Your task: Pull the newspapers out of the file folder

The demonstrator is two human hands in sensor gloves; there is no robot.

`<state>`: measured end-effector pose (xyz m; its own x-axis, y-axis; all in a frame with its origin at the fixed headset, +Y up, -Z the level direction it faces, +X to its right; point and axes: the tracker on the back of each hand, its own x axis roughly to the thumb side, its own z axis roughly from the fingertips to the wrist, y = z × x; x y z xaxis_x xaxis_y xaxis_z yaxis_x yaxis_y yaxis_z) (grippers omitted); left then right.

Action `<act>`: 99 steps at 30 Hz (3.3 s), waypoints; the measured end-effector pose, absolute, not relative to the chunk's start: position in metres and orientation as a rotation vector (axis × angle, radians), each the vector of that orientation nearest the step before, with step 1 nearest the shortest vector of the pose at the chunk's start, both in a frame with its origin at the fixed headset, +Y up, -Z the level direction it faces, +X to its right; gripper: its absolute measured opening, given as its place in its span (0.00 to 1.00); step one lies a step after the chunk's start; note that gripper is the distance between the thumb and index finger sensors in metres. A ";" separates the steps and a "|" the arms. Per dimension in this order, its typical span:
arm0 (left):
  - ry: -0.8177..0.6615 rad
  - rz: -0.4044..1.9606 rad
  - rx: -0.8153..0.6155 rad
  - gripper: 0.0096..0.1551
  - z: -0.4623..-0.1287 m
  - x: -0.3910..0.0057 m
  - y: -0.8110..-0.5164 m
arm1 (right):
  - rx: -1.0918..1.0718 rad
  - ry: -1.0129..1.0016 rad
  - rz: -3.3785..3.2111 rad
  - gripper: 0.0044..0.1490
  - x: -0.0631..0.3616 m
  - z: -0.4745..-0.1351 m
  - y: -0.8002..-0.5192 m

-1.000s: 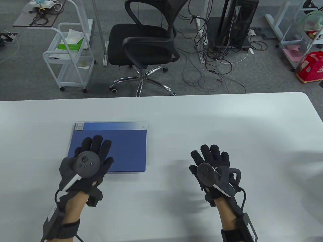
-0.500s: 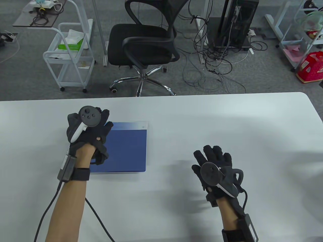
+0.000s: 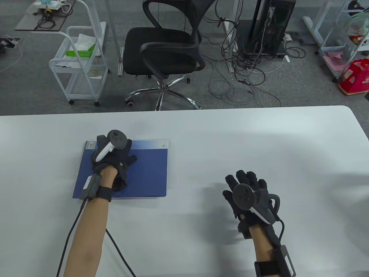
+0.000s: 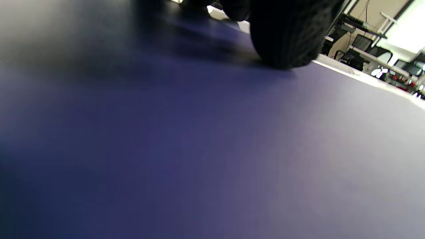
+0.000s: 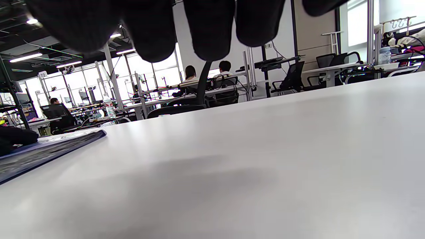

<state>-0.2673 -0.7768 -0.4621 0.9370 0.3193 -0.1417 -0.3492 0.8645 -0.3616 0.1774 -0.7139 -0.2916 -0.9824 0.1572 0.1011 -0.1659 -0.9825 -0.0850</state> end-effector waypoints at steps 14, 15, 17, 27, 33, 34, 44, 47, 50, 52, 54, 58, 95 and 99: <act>-0.020 0.043 -0.339 0.60 -0.454 -0.256 -0.772 | 0.134 -0.134 2.957 0.38 0.180 -0.292 -0.713; -0.045 -0.012 -0.332 0.62 -0.454 -0.254 -0.773 | 0.134 -0.132 2.957 0.39 0.180 -0.292 -0.713; -0.026 0.039 -0.352 0.63 -0.452 -0.256 -0.772 | 0.133 -0.131 2.961 0.39 0.180 -0.292 -0.713; -0.156 0.126 -0.057 0.29 -0.414 -0.250 -0.703 | 0.167 -0.168 2.970 0.39 0.176 -0.289 -0.708; -0.194 0.417 -0.103 0.25 -0.375 -0.267 -0.642 | 0.198 -0.215 2.955 0.38 0.174 -0.285 -0.702; -0.190 0.455 -0.102 0.25 -0.367 -0.272 -0.633 | 0.202 -0.227 2.953 0.38 0.175 -0.284 -0.701; -0.006 0.992 -0.044 0.27 -0.305 -0.305 -0.613 | 0.172 -0.325 2.868 0.38 0.189 -0.280 -0.688; 0.084 1.197 -0.091 0.27 -0.293 -0.300 -0.640 | 0.150 -0.340 2.856 0.39 0.194 -0.280 -0.686; 0.176 1.364 -0.171 0.27 -0.284 -0.286 -0.671 | 0.126 -0.346 2.847 0.39 0.198 -0.281 -0.686; 0.257 1.449 -0.241 0.28 -0.278 -0.274 -0.697 | 0.106 -0.349 2.842 0.39 0.202 -0.281 -0.686; 0.291 1.447 -0.310 0.28 -0.277 -0.262 -0.720 | 0.092 -0.344 2.842 0.39 0.204 -0.282 -0.687; 0.382 1.322 -0.374 0.29 -0.279 -0.245 -0.754 | 0.081 -0.333 2.847 0.39 0.205 -0.283 -0.690; 0.038 0.317 -0.514 0.61 -0.275 0.014 -0.760 | 0.030 -0.413 2.831 0.39 0.215 -0.282 -0.684; 0.092 0.180 -0.496 0.60 -0.279 0.032 -0.770 | 0.034 -0.408 2.813 0.39 0.215 -0.283 -0.684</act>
<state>0.0322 -0.7701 -0.2789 0.9801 0.1491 -0.1311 -0.1936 0.8642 -0.4644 0.2150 -0.6842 -0.2830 -0.9554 0.2879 0.0655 -0.2946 -0.9155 -0.2740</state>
